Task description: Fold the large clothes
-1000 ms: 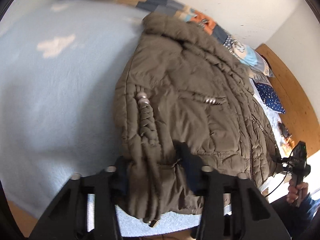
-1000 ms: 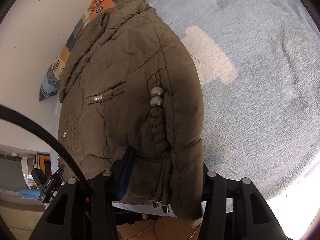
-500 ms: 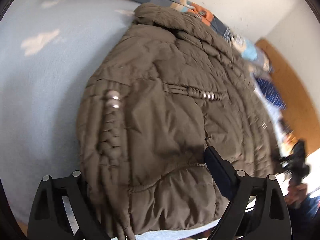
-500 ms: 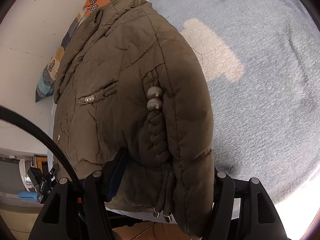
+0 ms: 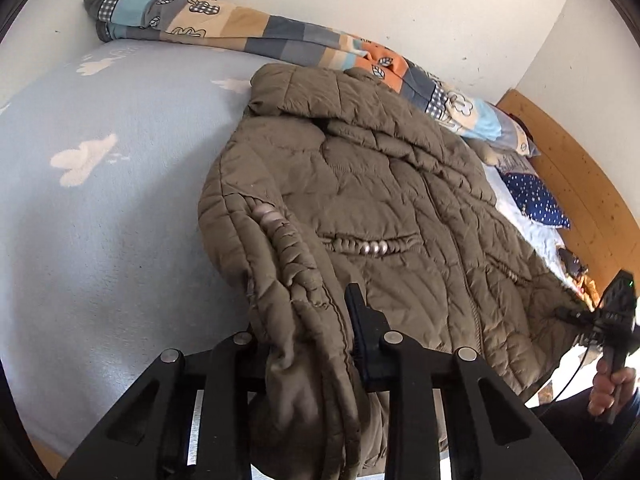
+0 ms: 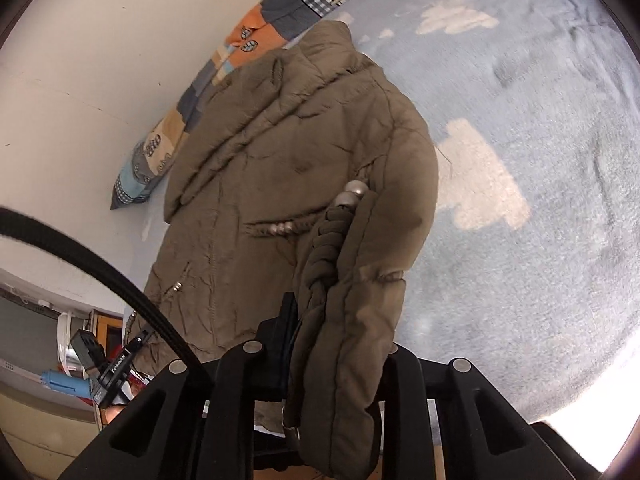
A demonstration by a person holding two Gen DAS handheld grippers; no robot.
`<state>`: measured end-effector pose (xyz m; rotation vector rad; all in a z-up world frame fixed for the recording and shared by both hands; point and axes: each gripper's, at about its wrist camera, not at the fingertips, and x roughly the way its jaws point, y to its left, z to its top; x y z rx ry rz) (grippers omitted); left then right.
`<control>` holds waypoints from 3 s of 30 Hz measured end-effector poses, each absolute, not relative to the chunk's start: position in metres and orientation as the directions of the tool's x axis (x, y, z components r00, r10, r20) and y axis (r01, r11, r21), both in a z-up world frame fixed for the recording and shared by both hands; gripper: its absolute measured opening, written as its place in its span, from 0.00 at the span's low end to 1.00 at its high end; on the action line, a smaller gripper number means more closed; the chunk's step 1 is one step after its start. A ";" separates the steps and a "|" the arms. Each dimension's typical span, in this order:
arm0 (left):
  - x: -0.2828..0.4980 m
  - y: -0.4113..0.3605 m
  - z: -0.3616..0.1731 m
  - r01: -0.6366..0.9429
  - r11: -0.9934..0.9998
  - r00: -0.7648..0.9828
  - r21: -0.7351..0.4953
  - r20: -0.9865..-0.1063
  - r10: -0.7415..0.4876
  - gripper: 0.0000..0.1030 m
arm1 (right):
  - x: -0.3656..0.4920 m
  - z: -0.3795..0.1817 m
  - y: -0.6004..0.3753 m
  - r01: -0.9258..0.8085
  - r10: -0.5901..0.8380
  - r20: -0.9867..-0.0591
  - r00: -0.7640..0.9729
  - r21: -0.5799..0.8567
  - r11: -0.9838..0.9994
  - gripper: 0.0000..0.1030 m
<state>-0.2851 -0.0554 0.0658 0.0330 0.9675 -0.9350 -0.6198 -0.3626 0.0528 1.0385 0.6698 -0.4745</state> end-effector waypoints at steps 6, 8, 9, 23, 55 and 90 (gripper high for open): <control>-0.285 -0.061 0.063 0.646 0.679 0.253 -0.349 -0.741 -0.622 0.26 | -0.624 0.030 -0.366 0.623 -0.027 -0.670 0.742 0.673 0.399 0.24; -0.288 -0.066 0.066 0.627 0.703 0.262 -0.337 -0.758 -0.597 0.26 | -0.624 0.023 -0.368 0.629 -0.023 -0.674 0.738 0.675 0.386 0.24; -0.289 -0.068 0.068 0.621 0.709 0.263 -0.334 -0.763 -0.590 0.26 | -0.624 0.020 -0.369 0.628 -0.020 -0.673 0.740 0.679 0.379 0.24; -0.282 -0.050 0.049 0.628 0.705 0.245 -0.330 -0.776 -0.581 0.40 | -0.630 0.021 -0.368 0.621 -0.011 -0.665 0.747 0.691 0.370 0.27; -0.314 -0.028 0.103 0.691 0.674 0.381 -0.260 -0.662 -0.646 0.17 | -0.650 0.073 -0.334 0.499 -0.120 -0.527 0.842 0.672 0.547 0.17; -0.272 -0.039 0.179 0.687 0.659 0.452 -0.306 -0.529 -0.718 0.18 | -0.632 0.154 -0.349 0.368 -0.165 -0.354 0.920 0.646 0.669 0.17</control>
